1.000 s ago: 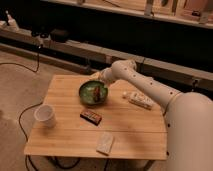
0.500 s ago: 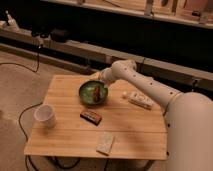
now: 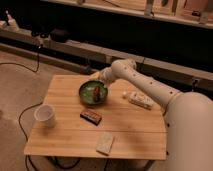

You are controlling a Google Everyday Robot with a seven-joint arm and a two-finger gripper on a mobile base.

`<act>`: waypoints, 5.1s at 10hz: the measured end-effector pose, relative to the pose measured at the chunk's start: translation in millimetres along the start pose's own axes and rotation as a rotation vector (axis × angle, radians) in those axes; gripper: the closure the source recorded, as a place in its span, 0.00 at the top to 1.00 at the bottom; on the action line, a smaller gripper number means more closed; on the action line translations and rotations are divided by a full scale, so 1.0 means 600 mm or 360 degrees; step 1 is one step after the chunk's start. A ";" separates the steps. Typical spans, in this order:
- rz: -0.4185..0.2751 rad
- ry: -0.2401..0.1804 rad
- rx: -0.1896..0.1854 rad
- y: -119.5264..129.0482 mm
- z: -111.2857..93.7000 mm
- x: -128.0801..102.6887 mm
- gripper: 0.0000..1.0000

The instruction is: Place the pepper on the white sponge

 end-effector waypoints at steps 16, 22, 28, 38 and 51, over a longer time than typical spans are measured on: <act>-0.0148 -0.0447 -0.0329 0.000 -0.003 -0.042 0.68; -0.0270 -0.0525 -0.0438 -0.026 0.050 -0.030 0.68; -0.0222 -0.0563 -0.0615 0.012 0.081 -0.040 0.68; -0.0231 -0.0497 -0.0740 0.042 0.124 -0.056 0.68; -0.0183 -0.0571 -0.0754 0.070 0.166 -0.095 0.50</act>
